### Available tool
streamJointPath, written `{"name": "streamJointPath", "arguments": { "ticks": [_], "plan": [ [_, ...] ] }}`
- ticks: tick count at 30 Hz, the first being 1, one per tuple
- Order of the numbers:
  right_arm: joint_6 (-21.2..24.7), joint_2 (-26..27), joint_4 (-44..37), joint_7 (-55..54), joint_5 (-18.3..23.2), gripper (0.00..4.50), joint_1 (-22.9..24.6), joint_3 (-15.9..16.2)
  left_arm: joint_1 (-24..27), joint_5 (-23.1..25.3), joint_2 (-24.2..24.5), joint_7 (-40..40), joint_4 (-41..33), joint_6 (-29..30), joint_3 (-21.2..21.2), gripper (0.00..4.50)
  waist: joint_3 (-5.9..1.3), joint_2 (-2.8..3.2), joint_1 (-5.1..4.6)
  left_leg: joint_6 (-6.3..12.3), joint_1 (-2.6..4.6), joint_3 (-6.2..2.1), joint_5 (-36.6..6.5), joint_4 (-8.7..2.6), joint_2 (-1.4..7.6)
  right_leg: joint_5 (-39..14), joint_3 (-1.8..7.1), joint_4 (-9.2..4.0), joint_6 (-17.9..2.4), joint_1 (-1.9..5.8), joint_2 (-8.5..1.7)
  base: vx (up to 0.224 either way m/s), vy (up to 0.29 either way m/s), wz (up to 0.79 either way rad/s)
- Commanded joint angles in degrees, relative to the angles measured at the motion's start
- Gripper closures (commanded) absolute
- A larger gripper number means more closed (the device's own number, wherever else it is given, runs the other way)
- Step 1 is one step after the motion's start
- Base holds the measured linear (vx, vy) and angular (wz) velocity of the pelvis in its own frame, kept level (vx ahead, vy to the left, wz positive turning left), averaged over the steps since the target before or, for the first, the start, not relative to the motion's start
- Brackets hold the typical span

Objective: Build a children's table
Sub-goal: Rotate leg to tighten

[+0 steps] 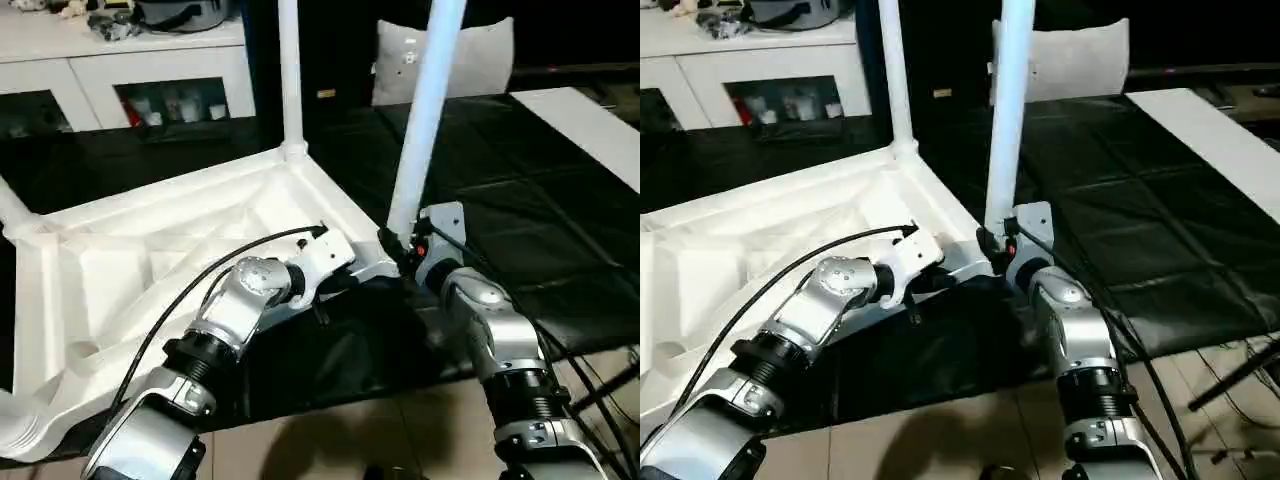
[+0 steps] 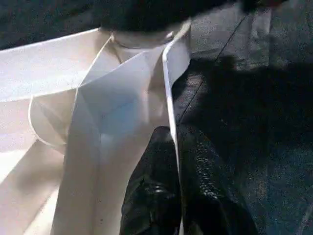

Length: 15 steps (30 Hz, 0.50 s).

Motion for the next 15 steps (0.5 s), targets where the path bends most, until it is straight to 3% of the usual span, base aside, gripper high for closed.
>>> {"name": "streamJointPath", "arguments": {
  "ticks": [1, 4, 7, 8, 11, 15],
  "plan": [
    [0.79, 0.59, 0.17, 2.03, 0.87, 1.46, 1.49, 1.09, -2.92, 0.94, 0.28, -1.73, -0.70, -5.43, -1.17, 4.50, -4.07, -0.19, 0.65, 4.95, -0.87, 0.91, -7.02, -3.80, -0.26, -17.89, 2.68, -2.97, -7.55, 3.98, -2.78, 0.000, 0.000, 0.00],
    [0.74, -0.75, -1.65, 2.92, 1.74, 1.34, 2.98, 0.45, -3.23, 1.39, 1.36, -1.88, 0.65, -7.41, -1.07, 4.50, -4.27, -0.06, 1.80, 5.62, -0.90, 0.99, -3.83, -3.63, -0.24, -13.62, 3.02, -2.33, -8.40, 4.18, -2.70, 0.000, 0.000, 0.00],
    [0.26, -2.65, -4.44, 5.41, 2.33, 1.07, 5.25, 0.50, -3.49, 1.78, 2.46, -2.04, 2.04, -10.32, -1.08, 4.50, -4.19, -0.32, 2.65, 5.58, -0.94, 1.17, -3.76, -3.61, -0.24, -13.74, 3.26, -2.00, -8.31, 4.12, -2.73, 0.000, 0.000, 0.00],
    [0.56, -4.50, -8.93, 8.72, 3.48, 0.95, 8.13, 0.90, -3.28, 1.16, 2.59, -0.56, 2.31, -11.62, 0.05, 4.50, -4.17, -0.26, 2.82, 5.55, -0.95, 1.16, -3.79, -3.66, -0.20, -14.10, 3.27, -2.03, -8.21, 4.07, -2.76, 0.000, 0.000, 0.00],
    [0.40, -8.29, -16.17, 13.83, 4.14, 0.69, 12.65, 2.57, -2.15, -0.85, 2.82, -2.16, 0.31, -10.82, 1.14, 3.96, -4.07, -0.41, 3.74, 5.72, -1.00, 1.25, -4.73, -3.66, 0.01, -15.28, 3.29, -2.21, -7.07, 4.11, -2.68, 0.000, 0.000, 0.00],
    [3.42, -11.83, -23.01, 18.08, 5.88, 0.37, 16.61, 3.90, -0.54, -1.82, 2.76, -1.30, -1.11, -12.00, 2.28, 3.66, -3.81, -0.55, 3.96, 5.54, -1.10, 1.26, -6.48, -3.79, 0.03, -18.14, 3.18, -2.64, -6.61, 4.02, -2.69, 0.000, 0.000, 0.00]
  ]
}}
